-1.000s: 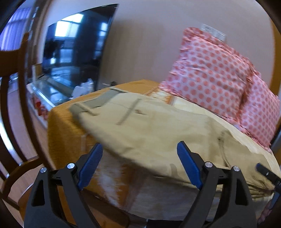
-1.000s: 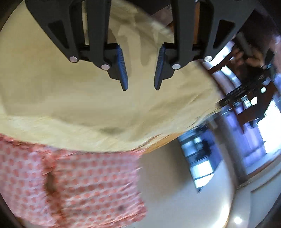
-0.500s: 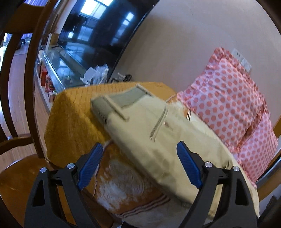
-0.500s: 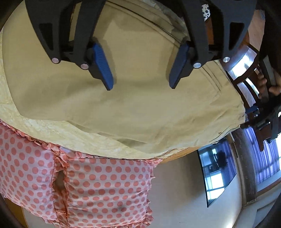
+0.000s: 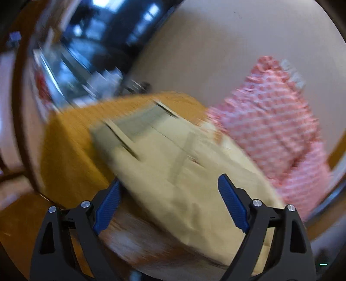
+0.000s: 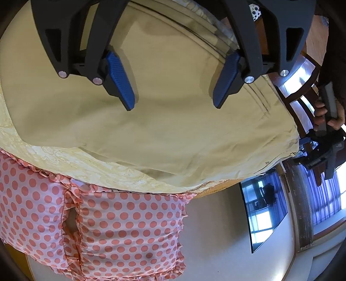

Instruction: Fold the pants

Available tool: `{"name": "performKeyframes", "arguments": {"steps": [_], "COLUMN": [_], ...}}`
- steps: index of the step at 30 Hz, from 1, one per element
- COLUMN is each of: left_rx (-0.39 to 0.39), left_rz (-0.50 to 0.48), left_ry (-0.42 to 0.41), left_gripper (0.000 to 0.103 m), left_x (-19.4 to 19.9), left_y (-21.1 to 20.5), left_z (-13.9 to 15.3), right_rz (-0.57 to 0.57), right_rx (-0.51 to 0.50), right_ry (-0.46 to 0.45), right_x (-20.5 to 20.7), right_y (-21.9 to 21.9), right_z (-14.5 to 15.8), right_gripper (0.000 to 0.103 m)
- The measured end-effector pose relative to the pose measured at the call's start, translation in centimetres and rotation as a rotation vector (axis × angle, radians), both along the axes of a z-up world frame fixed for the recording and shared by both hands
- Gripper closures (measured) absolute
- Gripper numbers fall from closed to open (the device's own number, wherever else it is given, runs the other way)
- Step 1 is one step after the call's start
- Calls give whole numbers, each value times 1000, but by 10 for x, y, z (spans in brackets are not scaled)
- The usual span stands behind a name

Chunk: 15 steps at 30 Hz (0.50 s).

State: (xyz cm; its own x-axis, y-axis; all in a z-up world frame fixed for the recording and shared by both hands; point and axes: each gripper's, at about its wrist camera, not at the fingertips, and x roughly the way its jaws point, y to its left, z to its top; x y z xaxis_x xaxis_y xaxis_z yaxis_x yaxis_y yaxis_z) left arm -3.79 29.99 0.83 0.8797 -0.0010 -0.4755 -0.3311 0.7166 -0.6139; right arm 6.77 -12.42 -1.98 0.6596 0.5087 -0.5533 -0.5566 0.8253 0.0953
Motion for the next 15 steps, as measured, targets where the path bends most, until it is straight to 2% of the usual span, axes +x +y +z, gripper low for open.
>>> {"name": "performKeyframes", "arguments": {"steps": [1,3,10,11,13,14,15], "left_rx": [-35,-56,-148,-171,-171,-129,-72], "left_rz": [-36,-39,123,127,150,159,164], "left_ry": [-11,-19,11,14,46,76,106], "left_gripper": [15,16,21,26,49,73,87], "left_x": [2,3,13,16,22,25,28], "left_y": [-3,-4,32,35,35,31,25], "left_z": [-1,-2,1,0,-2,-1,0], "right_rz": [1,3,7,7,9,11,14], "right_rx": [0,0,17,33,65,84,105], "right_ry": [-2,-5,-7,-4,3,6,10], "right_x": [0,-1,-1,-1,-2,-3,-5], "right_y": [0,1,-1,-3,-6,-9,-14], "right_z": [0,0,-1,0,0,1,2], "right_gripper": [26,25,25,25,24,24,24]}}
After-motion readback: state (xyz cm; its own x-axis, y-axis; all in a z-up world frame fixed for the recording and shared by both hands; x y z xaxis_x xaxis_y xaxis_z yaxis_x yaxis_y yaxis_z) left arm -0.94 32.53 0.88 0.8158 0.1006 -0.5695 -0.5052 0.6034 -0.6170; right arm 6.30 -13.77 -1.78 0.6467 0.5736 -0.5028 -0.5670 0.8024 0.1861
